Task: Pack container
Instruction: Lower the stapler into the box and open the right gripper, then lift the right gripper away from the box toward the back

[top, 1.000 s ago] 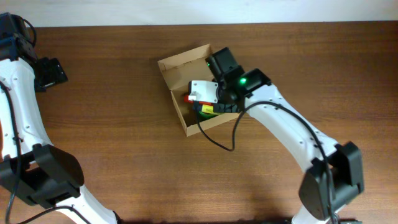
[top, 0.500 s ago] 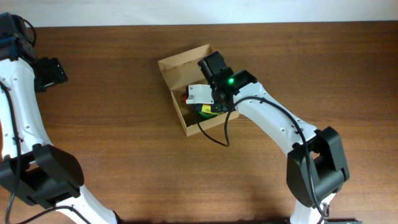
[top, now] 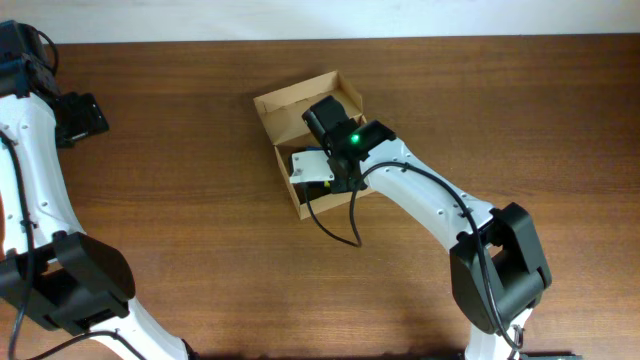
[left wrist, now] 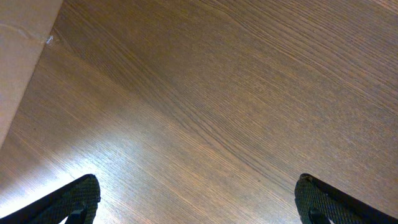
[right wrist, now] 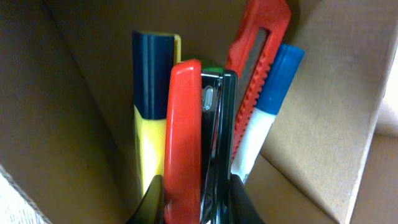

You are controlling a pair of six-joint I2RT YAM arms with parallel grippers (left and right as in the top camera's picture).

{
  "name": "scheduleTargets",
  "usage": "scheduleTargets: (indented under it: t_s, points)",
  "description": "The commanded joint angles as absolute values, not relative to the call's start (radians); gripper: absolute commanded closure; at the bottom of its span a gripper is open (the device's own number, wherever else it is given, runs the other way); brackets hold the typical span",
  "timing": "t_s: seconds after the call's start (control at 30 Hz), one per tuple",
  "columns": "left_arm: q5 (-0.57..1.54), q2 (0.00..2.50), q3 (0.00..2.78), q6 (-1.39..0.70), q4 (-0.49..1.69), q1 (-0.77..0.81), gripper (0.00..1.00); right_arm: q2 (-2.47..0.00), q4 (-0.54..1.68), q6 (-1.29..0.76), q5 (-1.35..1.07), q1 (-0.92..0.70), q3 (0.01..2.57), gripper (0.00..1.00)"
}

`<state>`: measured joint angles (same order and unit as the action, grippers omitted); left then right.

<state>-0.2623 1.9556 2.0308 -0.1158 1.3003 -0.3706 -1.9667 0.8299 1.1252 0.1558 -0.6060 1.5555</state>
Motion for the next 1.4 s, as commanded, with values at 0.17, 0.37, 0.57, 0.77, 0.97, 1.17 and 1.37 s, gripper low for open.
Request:
scheduleTargets:
  t_s: [0.17, 0.37, 0.57, 0.77, 0.97, 1.17, 1.37]
  points:
    - [-0.266, 1.931, 2.027, -0.103, 1.301, -0.369, 0.00, -1.972, 0.823, 1.092, 0.155, -0.623, 1.574, 0.68]
    - [-0.266, 1.932, 2.027, -0.103, 1.301, -0.369, 0.00, -1.972, 0.739, 1.031, 0.215, -0.622, 1.574, 0.49]
    - [-0.266, 1.931, 2.027, -0.103, 1.301, -0.369, 0.00, -1.972, 0.687, 1.008, 0.302, -0.622, 1.574, 0.44]
    - [-0.266, 1.932, 2.027, -0.103, 1.301, -0.369, 0.00, -1.972, 0.647, 0.799, 0.342, -0.606, 1.604, 0.37]
    - [-0.266, 1.932, 2.027, -0.103, 1.301, -0.369, 0.00, -1.972, 0.733, 0.558, 0.342, -0.552, 1.708, 0.33]
    - [-0.266, 1.931, 2.027, -0.103, 1.301, -0.369, 0.00, -1.972, 0.909, 0.251, 0.336, -0.448, 1.868, 0.33]
    - [-0.266, 1.931, 2.027, -0.103, 1.301, -0.369, 0.00, -1.972, 1.082, 0.059, 0.193, -0.313, 1.980, 0.33]
